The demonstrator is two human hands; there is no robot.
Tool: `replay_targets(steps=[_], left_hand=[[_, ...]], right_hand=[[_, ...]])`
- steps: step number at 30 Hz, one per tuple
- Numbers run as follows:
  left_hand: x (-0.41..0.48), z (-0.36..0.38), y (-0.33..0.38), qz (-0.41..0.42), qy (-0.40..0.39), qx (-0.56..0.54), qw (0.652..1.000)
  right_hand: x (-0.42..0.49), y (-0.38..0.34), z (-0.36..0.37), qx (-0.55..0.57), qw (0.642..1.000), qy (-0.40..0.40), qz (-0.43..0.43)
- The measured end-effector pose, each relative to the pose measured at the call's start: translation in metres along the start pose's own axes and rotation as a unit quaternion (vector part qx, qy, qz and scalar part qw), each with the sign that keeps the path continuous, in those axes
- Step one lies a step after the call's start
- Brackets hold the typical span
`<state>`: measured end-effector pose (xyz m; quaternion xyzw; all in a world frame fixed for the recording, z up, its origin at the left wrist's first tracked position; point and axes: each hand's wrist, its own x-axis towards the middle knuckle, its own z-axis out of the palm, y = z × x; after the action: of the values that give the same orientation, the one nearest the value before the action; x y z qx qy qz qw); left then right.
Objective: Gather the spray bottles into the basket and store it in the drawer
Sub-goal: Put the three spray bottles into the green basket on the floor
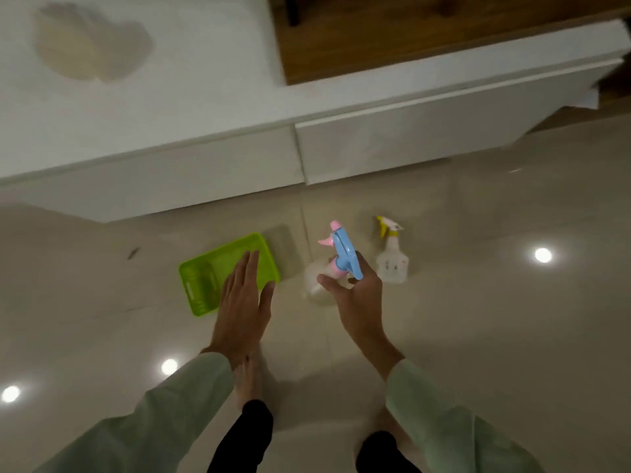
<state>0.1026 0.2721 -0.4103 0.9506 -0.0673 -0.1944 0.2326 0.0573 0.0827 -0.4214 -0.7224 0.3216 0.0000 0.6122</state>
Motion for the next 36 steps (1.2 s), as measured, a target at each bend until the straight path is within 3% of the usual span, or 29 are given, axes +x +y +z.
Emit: replay_targets(steps=[8,16,25,31,36], left_hand=[[0.033,-0.019,-0.164,-0.068,-0.006,-0.013,0.998],[0.075,0.010,-0.242,-0.060,0.018,-0.052,0.997],[0.092,0.037,-0.263,-0.047,0.000,-0.058,0.997],[0.081,0.024,-0.229,-0.039,-0.019,-0.054,0.998],[0.078,0.004,-0.181,-0.014,-0.010,-0.046,0.999]], right_hand=[[0.022,0.043,0.202,-0.091,0.992,-0.010,-0.085],[0.065,0.125,0.290,-0.167,0.978,-0.018,-0.123],[0.093,0.166,0.300,-0.198,0.973,-0.015,-0.117],[0.082,0.152,0.267,-0.212,0.969,-0.092,-0.084],[0.070,0.116,0.212,-0.210,0.968,-0.101,-0.093]])
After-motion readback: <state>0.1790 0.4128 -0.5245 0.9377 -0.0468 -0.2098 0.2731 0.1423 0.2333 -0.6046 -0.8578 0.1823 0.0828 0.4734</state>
